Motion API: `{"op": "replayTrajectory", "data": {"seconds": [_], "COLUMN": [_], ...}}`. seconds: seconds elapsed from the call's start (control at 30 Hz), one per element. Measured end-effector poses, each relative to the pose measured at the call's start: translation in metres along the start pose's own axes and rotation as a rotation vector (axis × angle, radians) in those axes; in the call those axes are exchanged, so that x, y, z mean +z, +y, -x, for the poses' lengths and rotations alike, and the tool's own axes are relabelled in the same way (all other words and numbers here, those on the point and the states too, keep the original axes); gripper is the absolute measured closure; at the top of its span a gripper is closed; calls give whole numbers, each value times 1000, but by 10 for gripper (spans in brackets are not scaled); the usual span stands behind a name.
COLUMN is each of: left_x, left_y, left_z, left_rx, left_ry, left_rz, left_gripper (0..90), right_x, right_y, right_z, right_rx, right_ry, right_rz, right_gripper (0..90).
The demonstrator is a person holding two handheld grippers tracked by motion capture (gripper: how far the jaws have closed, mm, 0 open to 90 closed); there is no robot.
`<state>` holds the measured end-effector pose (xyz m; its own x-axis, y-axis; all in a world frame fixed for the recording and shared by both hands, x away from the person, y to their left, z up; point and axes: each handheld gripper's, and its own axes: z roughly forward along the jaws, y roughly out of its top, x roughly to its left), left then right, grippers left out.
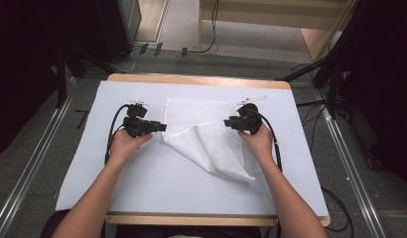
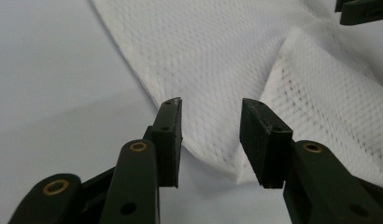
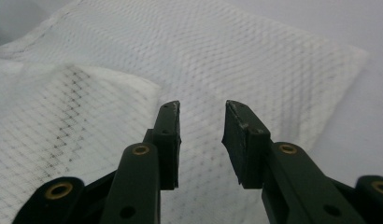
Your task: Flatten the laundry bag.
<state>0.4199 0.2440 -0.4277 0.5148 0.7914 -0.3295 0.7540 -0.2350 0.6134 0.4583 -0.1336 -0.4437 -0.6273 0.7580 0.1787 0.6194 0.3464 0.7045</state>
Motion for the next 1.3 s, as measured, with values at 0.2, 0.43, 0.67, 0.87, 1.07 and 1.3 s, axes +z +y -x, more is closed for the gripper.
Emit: {"op": "replayTrajectory", "data": {"seconds": [0.2,0.43,0.67,0.87,1.07,1.3], "left_x": [-9,-18,-24,-28,-30,-36], "left_y": [-11,-20,-30,-30,-27,-23], "left_z": [6,9,3,-1,-2,-6], "left_rx": [17,22,-1,-13,-10,-5], "left_ry": [2,6,22,8,9,27], "left_rz": [-7,2,5,29,35,37], "left_gripper": [563,542,538,543,544,539], "right_x": [16,34,51,52,42,11], "right_y": [5,11,7,8,17,25], "right_z": [-15,-28,-36,-40,-49,-70], "right_rx": [-48,-63,-110,-110,-104,-130], "right_ry": [35,72,45,81,108,160], "right_rz": [-20,-51,-68,-86,-100,-38], "right_gripper": [661,635,735,886,893,892]}}
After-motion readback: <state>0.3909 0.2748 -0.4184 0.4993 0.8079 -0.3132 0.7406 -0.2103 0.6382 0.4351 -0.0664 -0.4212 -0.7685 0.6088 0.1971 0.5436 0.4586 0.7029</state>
